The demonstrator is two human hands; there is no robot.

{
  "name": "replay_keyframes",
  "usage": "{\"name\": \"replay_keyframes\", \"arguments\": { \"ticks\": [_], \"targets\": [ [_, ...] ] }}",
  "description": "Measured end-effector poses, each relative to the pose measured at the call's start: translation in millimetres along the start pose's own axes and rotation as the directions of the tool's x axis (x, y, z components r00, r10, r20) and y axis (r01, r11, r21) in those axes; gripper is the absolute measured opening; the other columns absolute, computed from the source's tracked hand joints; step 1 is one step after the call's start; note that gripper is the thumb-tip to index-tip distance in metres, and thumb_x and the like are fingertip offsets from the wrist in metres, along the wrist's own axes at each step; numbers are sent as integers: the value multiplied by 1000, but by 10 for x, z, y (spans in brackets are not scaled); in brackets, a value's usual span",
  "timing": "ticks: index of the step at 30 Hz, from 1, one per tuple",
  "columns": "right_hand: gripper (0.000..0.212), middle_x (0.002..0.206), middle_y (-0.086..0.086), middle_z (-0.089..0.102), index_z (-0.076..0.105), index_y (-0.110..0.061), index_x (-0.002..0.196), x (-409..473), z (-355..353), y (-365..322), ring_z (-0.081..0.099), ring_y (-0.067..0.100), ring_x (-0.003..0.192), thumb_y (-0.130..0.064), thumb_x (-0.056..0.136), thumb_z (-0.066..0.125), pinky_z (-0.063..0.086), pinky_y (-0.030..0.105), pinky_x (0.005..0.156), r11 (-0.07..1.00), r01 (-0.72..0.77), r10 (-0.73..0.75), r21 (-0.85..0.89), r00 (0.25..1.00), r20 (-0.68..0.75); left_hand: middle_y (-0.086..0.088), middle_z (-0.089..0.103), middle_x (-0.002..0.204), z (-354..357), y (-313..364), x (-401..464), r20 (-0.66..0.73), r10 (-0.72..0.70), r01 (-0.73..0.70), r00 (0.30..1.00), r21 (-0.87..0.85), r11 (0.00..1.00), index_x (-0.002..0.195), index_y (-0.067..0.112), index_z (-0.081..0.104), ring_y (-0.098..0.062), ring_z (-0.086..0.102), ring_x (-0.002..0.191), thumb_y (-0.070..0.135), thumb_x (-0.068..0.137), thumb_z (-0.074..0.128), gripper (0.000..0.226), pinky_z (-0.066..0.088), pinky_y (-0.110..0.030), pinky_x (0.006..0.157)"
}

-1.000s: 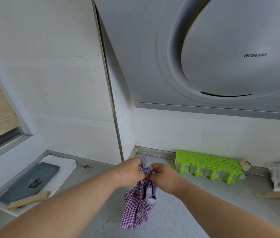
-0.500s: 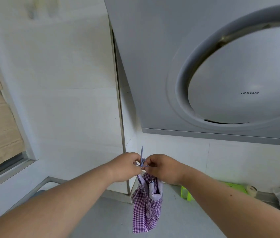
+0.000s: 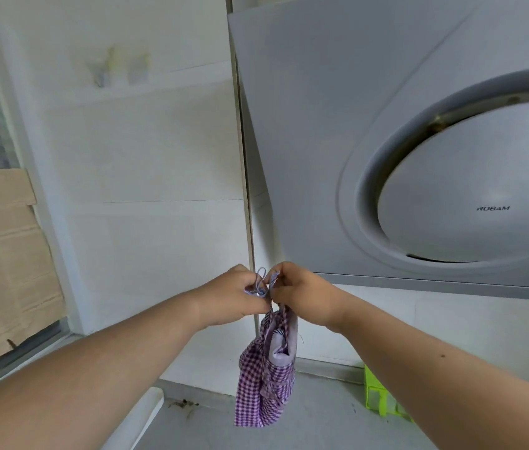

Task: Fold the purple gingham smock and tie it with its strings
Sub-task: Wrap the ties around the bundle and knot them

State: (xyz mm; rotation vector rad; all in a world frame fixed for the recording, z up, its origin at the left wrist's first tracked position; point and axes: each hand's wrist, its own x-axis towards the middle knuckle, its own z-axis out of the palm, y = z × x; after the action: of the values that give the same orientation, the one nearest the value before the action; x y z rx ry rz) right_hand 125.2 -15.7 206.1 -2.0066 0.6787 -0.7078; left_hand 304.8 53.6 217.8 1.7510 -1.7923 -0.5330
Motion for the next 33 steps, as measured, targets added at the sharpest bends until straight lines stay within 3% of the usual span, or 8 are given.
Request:
{"name": "replay_keyframes", "arguments": {
  "ticks": [2, 6, 9, 12, 17, 21, 24, 33],
  "targets": [
    [20, 91, 7, 65, 61, -10, 107, 34, -44, -82, 54, 17, 76, -2, 90, 58, 41, 32, 70, 999, 11, -13, 40, 999, 29, -1, 55, 120, -59, 18, -25, -47, 4, -4, 999, -17, 1000, 98, 20, 71, -12, 59, 114, 39, 85, 80, 25, 47, -33, 100],
    [18, 90, 6, 64, 58, -15, 106, 128, -155, -242, 54, 16, 77, -3, 93, 58, 41, 33, 73, 999, 48, -48, 3, 996, 70, -14, 74, 108, -176, 72, -61, -129, 15, -31, 992, -122, 992, 98, 17, 72, -15, 66, 95, 37, 86, 81, 25, 50, -52, 103],
    [16, 90, 8, 68, 57, -19, 109, 216, -243, -382, 57, 11, 72, -11, 96, 62, 43, 24, 64, 994, 86, -79, -66, 992, 96, -4, 75, 99, -289, 183, -109, -180, 13, -41, 984, -152, 987, 87, 27, 76, -20, 70, 101, 26, 92, 80, 6, 50, -49, 105],
    [13, 96, 10, 74, 58, -19, 110, 315, -302, -578, 61, 10, 69, -15, 99, 62, 44, 20, 57, 974, 166, -152, -155, 984, 96, 2, 68, 88, -444, 294, -133, -181, 16, -44, 983, -153, 987, 77, 26, 76, -17, 66, 92, 25, 91, 77, 14, 50, -41, 95],
    [17, 94, -1, 73, 62, -28, 104, 518, -238, -830, 69, 18, 86, -12, 97, 61, 58, 34, 75, 907, 253, -258, -338, 966, 30, 3, 63, 80, -733, 368, -190, -289, -16, -23, 957, -130, 991, 73, 18, 74, -12, 60, 79, 22, 92, 78, 20, 46, -34, 82],
    [10, 88, -6, 72, 66, -25, 102, 675, -151, -1111, 69, 13, 80, -16, 99, 64, 58, 31, 76, 882, 298, -318, -366, 948, 6, -10, 76, 103, -1040, 362, -264, -389, -39, -17, 920, -139, 990, 96, 18, 80, -31, 70, 101, 40, 87, 80, 23, 52, -47, 100],
    [14, 86, -2, 75, 67, -29, 91, 830, -21, -1339, 71, 18, 80, -20, 100, 63, 61, 36, 78, 844, 316, -336, -432, 941, 32, -12, 76, 110, -1300, 270, -269, -414, -53, -4, 909, -136, 991, 103, 17, 80, -23, 70, 99, 35, 93, 78, 20, 51, -46, 104],
    [12, 91, -1, 67, 63, -28, 93, 1663, 394, -2011, 63, 19, 80, -15, 93, 63, 46, 25, 61, 794, 295, -352, -531, 936, -6, 3, 76, 91, -2359, -44, -50, -518, -34, -37, 855, -127, 991, 102, 11, 77, 2, 64, 70, 23, 98, 72, 14, 48, -18, 72]
  ]
}}
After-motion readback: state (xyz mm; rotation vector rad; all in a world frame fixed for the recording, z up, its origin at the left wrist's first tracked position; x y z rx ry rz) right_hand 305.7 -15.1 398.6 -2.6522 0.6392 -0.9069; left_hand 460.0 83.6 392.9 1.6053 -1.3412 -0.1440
